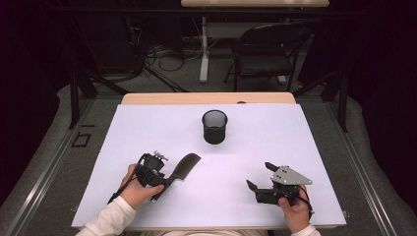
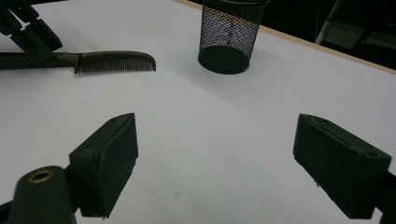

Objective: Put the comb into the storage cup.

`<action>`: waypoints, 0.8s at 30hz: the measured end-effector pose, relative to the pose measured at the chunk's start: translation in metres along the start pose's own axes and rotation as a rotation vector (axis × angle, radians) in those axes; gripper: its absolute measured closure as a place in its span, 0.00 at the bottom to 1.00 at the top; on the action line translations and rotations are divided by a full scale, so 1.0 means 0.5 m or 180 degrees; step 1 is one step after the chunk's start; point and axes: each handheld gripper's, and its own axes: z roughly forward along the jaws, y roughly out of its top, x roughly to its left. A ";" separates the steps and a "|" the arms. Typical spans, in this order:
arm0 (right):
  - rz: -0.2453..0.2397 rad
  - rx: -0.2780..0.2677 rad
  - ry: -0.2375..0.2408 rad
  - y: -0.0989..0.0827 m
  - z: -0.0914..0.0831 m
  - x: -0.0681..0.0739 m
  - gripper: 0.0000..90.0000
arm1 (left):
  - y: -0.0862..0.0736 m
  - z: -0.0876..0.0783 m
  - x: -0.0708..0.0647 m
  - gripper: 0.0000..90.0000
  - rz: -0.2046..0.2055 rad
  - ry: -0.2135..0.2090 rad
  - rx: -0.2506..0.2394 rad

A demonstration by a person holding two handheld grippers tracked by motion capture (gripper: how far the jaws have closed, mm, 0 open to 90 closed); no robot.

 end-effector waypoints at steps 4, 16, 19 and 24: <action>-0.0002 0.0011 0.0007 0.000 0.001 0.000 0.15 | 0.000 0.003 -0.002 0.66 0.0031 -0.0012 0.0027; -0.0023 0.0017 0.0013 0.000 0.001 0.000 0.15 | 0.003 0.014 -0.011 0.70 0.0102 0.0013 0.0147; -0.0017 0.0022 0.0019 0.000 0.001 0.000 0.15 | 0.004 0.015 -0.013 0.71 0.0119 0.0020 0.0164; -0.0024 0.0016 0.0013 0.000 0.000 0.000 0.15 | 0.004 0.016 -0.014 0.72 0.0142 0.0050 0.0178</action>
